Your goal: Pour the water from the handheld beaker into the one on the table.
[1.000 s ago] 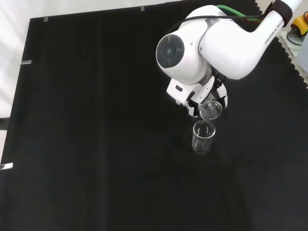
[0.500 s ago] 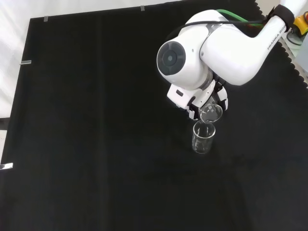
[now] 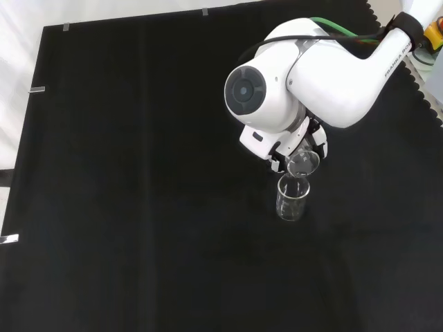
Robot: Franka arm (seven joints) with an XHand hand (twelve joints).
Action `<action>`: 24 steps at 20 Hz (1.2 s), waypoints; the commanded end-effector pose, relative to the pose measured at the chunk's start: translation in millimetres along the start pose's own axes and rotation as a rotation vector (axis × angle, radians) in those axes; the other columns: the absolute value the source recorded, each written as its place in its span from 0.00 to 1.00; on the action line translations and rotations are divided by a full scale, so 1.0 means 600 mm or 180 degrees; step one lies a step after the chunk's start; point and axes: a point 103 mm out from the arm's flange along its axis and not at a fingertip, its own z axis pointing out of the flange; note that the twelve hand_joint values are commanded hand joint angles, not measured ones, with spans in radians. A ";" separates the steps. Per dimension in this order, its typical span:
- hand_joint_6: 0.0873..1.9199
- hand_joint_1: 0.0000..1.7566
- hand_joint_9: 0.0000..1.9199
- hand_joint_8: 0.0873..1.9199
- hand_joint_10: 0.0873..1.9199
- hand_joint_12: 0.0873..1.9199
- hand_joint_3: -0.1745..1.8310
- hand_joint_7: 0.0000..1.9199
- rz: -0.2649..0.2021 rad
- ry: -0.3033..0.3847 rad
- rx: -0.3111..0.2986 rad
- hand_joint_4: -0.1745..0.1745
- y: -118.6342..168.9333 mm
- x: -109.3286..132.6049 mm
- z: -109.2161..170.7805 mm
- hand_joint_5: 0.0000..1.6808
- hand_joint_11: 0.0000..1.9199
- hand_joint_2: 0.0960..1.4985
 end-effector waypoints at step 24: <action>0.32 0.83 0.70 0.24 0.41 0.43 0.55 0.76 0.0132 -0.0219 0.0189 0.00 -0.003 0.005 -0.009 0.74 0.52 0.26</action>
